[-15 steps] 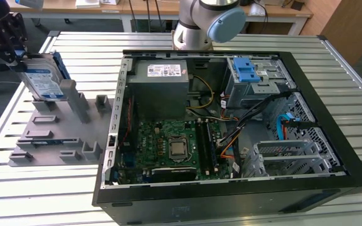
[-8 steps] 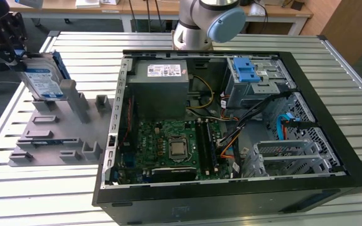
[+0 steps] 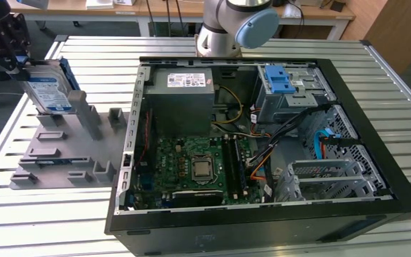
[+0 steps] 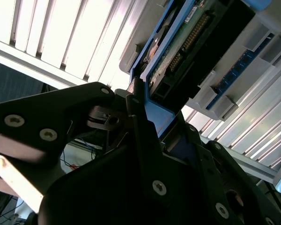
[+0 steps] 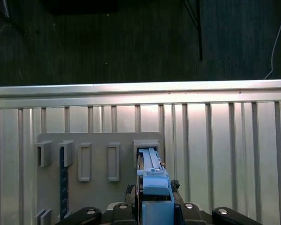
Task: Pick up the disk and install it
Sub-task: 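Pick up the disk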
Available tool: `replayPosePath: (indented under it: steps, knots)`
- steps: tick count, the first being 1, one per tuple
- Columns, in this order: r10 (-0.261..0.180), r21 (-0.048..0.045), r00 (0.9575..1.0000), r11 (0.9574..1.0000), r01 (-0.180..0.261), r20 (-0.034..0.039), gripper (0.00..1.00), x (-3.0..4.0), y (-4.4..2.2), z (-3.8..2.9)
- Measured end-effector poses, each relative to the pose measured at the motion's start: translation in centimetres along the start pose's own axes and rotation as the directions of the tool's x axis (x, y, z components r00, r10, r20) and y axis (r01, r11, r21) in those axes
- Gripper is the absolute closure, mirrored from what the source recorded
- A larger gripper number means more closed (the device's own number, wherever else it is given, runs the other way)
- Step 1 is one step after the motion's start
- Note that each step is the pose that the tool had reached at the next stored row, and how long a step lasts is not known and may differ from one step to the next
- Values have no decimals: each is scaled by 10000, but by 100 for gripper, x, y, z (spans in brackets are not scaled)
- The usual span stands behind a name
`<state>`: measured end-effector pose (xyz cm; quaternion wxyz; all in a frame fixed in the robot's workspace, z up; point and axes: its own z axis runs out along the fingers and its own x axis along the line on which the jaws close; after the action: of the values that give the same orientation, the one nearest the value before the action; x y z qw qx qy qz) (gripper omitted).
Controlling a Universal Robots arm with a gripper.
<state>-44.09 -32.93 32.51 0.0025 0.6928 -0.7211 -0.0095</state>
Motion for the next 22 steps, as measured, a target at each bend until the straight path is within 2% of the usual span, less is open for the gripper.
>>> replayPosePath:
  steps: [22]
  knots:
    - [0,-1,10000,10000,0,-1,64,0,1,-18]
